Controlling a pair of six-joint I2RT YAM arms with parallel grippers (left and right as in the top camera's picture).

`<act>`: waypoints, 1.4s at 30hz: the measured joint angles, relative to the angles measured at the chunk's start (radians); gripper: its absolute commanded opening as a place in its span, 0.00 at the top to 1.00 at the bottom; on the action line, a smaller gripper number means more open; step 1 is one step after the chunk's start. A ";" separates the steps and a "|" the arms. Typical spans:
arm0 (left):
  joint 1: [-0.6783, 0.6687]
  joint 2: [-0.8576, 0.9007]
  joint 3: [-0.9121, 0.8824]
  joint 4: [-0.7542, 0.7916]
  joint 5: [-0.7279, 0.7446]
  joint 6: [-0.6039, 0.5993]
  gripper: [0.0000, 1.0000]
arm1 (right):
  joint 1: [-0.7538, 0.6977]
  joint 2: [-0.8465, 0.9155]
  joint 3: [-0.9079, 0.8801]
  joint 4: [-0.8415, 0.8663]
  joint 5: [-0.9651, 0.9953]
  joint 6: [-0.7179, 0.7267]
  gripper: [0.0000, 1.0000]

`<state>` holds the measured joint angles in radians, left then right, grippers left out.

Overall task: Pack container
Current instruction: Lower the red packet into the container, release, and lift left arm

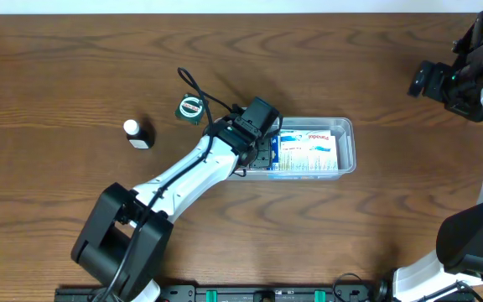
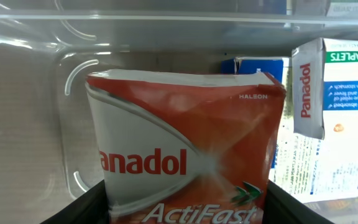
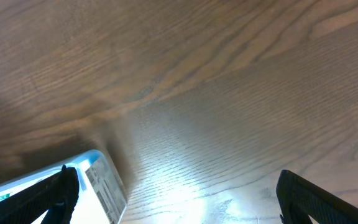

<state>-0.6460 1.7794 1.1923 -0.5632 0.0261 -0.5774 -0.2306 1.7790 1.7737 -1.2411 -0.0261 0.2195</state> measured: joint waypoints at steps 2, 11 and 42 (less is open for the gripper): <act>0.000 0.006 0.000 0.007 -0.001 0.000 0.37 | 0.000 0.000 0.000 0.000 0.000 0.000 0.01; 0.000 0.037 0.000 0.018 -0.004 0.000 0.37 | 0.000 0.000 0.000 0.000 0.000 0.000 0.01; 0.000 -0.007 0.097 -0.068 -0.004 0.044 0.21 | 0.000 0.000 0.000 0.000 0.000 0.000 0.01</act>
<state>-0.6460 1.7721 1.2892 -0.6308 0.0223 -0.5335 -0.2306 1.7790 1.7737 -1.2407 -0.0261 0.2195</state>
